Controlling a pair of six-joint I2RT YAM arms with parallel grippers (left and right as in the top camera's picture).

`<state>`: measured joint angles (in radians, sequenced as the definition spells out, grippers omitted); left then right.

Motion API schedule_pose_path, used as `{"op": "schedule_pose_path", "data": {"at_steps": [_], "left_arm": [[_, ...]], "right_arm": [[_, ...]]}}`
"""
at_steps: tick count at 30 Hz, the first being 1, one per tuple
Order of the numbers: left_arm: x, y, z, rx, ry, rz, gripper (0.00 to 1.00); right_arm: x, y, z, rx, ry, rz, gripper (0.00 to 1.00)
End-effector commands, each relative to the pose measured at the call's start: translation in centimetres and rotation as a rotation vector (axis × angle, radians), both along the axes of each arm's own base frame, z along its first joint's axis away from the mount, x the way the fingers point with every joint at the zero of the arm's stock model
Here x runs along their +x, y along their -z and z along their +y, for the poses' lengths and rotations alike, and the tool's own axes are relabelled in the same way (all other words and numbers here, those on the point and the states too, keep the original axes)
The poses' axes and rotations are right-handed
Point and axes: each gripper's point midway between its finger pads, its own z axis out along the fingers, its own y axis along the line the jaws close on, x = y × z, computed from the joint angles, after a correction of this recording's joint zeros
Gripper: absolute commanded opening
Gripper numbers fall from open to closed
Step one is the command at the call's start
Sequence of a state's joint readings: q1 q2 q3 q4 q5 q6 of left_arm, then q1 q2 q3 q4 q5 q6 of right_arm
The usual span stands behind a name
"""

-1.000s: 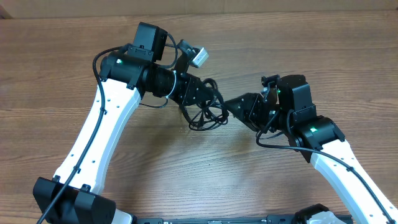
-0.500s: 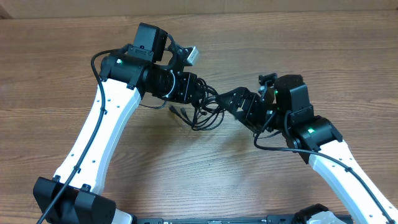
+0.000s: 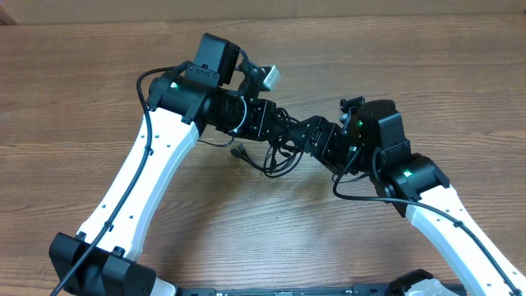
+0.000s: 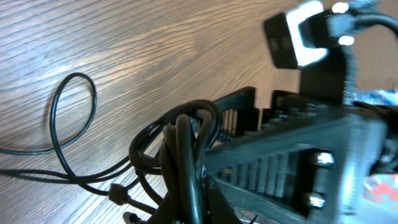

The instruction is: Untangle cables

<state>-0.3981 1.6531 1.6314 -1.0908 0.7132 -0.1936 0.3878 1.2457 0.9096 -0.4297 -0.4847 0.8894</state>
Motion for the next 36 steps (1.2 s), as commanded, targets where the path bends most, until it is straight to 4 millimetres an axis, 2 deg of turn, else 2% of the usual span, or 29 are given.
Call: {"op": "schedule_pose_path", "data": {"at_steps": [1, 6, 12, 18, 25, 30, 36], "left_arm": [[-1.1, -2.1, -1.1, -0.072, 0.079, -0.051, 0.04], [-1.0, -2.1, -1.1, -0.073, 0.084, -0.057, 0.04], [-1.0, -1.8, -0.8, -0.049, 0.088, -0.071, 0.04], [1.0, 0.2, 1.6, 0.123, -0.040, -0.092, 0.04], [1.7, 0.8, 3.5, 0.163, -0.118, -0.056, 0.04], [1.0, 0.1, 2.5, 0.099, -0.073, -0.042, 0.04], [0.4, -0.4, 1.6, 0.054, -0.019, -0.049, 0.04]], "right_arm": [[0.6, 1.1, -0.4, -0.044, 0.034, 0.018, 0.92], [0.5, 1.9, -0.8, -0.067, 0.046, 0.043, 0.86], [0.5, 1.9, -0.8, -0.060, 0.064, 0.059, 0.86], [-0.5, 0.6, 1.0, 0.038, -0.040, 0.060, 0.89], [-0.4, 0.6, 0.9, 0.071, 0.019, 0.126, 0.92], [0.1, 0.7, 0.6, 0.093, 0.098, 0.174, 0.88], [0.6, 0.1, 0.7, 0.107, 0.099, 0.143, 0.86]]}}
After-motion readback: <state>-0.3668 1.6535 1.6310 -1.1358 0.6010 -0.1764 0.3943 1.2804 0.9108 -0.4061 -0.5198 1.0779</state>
